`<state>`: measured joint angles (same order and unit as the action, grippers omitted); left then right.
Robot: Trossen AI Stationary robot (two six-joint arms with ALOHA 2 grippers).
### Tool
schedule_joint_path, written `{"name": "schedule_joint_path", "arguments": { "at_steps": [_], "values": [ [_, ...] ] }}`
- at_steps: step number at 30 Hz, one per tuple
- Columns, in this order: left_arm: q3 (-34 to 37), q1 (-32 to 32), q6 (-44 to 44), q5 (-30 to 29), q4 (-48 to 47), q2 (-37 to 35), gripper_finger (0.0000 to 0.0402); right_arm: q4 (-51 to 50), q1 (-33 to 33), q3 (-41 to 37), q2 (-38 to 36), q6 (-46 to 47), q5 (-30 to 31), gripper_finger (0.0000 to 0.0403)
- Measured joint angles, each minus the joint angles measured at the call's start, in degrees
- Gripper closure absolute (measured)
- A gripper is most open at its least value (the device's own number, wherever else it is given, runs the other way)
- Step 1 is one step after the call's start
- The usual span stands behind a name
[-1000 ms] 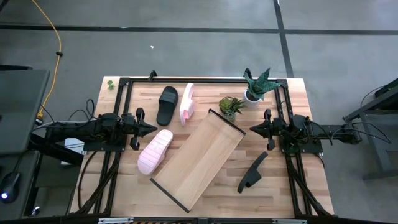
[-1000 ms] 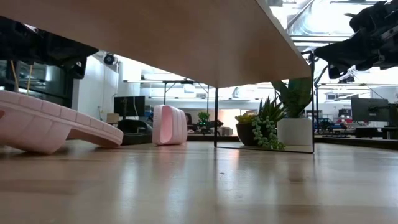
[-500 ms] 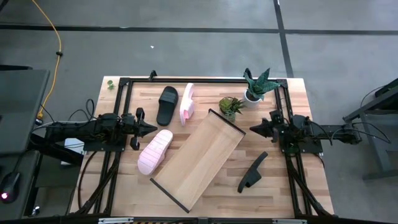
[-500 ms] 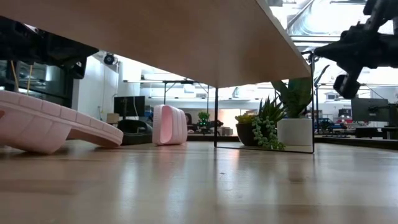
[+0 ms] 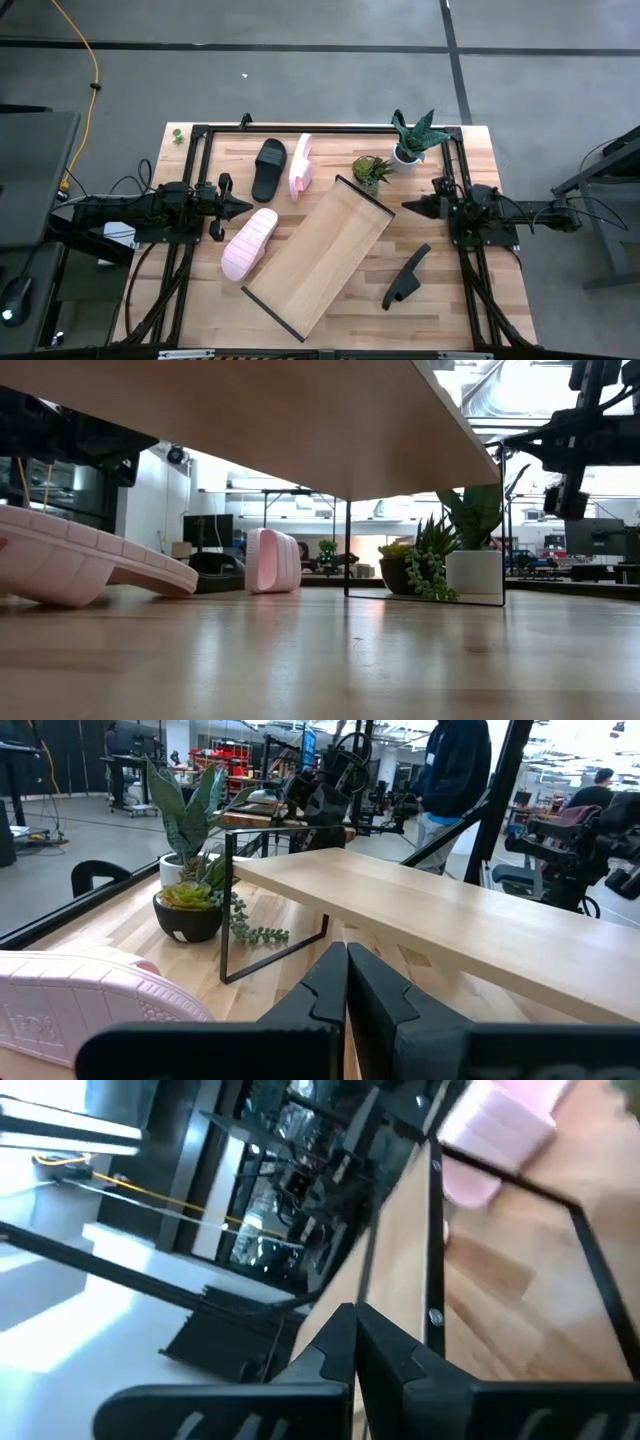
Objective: Pick and place slides into the shelf
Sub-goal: Put the bottom black slide on the shelf
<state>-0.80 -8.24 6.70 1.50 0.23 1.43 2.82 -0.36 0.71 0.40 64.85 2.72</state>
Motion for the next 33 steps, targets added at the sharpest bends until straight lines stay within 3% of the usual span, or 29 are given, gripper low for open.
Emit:
{"name": "schedule_joint_path", "arguments": {
  "at_steps": [4,8,14,18,25,33],
  "values": [
    [0.0,0.0,0.0,0.0,0.0,0.0,0.0401,-2.2,0.0,5.1,-0.1,-8.3,1.6,0.0402],
    [0.0,0.0,0.0,0.0,0.0,0.0,0.0401,-16.4,0.0,12.3,1.0,-11.5,1.7,0.0402],
    [0.0,0.0,0.0,0.0,0.0,0.0,0.0401,-33.4,0.0,21.5,2.9,-10.4,-1.1,0.0398],
    [0.0,0.0,0.0,0.0,0.0,0.0,0.0401,-39.2,0.0,23.8,5.1,-8.2,-4.3,0.0367],
    [0.0,0.0,0.0,0.0,0.0,0.0,0.0401,-40.4,0.0,24.0,7.0,-12.3,-4.9,0.0301],
    [0.0,0.0,0.0,0.0,0.0,0.0,0.0401,-38.8,0.0,24.0,7.0,-10.6,-9.9,0.0299]
  ]
}}
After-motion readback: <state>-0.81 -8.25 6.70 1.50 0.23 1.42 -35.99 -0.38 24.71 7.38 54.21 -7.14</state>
